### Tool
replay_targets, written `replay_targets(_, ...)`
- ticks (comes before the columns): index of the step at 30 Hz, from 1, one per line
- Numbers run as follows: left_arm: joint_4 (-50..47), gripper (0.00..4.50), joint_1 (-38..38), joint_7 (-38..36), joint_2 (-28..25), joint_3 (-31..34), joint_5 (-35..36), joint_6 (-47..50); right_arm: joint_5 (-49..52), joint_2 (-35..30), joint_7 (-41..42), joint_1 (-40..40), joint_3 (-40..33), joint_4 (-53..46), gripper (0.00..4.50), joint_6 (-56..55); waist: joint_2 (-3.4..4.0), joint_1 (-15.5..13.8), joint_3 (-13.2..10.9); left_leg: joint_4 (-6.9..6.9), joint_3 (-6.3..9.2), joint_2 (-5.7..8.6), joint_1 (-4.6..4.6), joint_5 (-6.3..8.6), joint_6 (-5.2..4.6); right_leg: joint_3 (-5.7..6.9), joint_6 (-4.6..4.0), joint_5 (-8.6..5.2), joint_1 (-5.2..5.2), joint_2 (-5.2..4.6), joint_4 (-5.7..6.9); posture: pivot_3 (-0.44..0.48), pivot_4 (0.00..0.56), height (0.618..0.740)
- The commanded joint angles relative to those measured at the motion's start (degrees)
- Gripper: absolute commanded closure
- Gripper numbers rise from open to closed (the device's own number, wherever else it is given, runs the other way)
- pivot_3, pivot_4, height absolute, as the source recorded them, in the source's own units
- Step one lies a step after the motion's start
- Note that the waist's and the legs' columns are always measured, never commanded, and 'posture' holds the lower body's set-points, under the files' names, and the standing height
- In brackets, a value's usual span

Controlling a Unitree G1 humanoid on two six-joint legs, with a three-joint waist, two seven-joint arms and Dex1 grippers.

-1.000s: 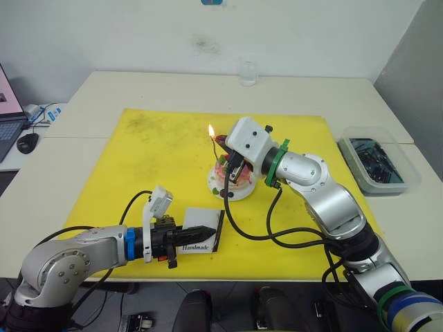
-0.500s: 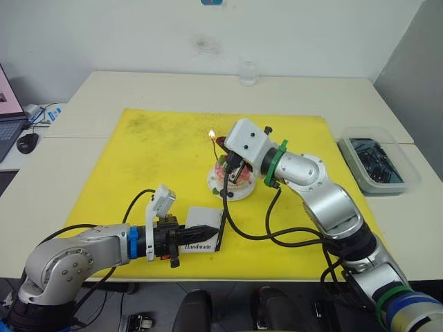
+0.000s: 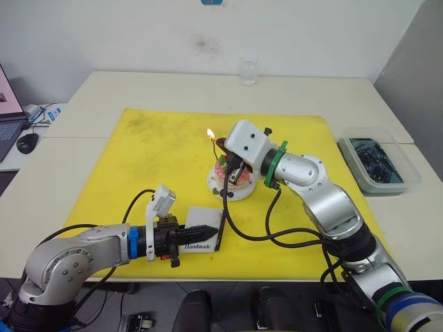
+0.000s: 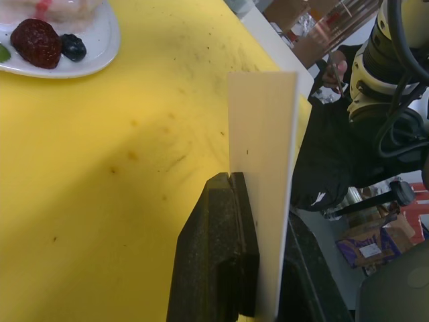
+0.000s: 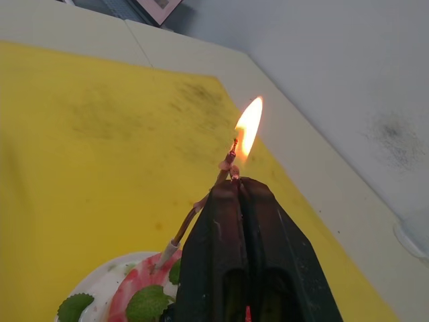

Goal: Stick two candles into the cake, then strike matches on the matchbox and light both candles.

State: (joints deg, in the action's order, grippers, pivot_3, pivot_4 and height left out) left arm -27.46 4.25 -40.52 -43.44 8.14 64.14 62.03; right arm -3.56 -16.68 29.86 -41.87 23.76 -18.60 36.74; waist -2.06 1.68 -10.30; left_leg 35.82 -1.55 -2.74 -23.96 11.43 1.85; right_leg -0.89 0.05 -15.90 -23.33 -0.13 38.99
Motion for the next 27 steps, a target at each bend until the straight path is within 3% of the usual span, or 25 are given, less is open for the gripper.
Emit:
replay_targets(1,-0.81,4.5,0.72,-0.33,0.31,-0.1,0.18,-0.77,-0.57,0.08,-0.38,-0.12,-1.43,-1.86,4.48,-0.48,0.0,0.0,0.0,0.0,0.0,0.0,0.0,0.0,0.0,0.0,0.0,0.0,0.0,0.0,0.0,0.0,0.15,0.74)
replay_targets(18,0.06,4.5,2.41,-0.23,1.72,-1.32,0.1,-0.73,0.67,-0.9,-3.58,1.82,-10.35,-9.24,4.48,0.88,0.0,-0.03,0.0,0.0,0.0,0.01,0.0,0.0,0.0,0.0,0.0,0.0,0.0,0.0,0.0,0.0,0.15,0.74)
replay_targets(27,-0.44,4.5,3.27,0.33,3.09,-1.91,1.19,-0.16,2.86,-8.43,-4.12,5.8,-27.57,-16.6,4.48,9.05,0.0,-0.15,0.0,-0.01,0.0,0.02,-0.02,0.0,0.0,0.0,0.01,0.0,0.0,-0.01,-0.02,0.0,0.15,0.74)
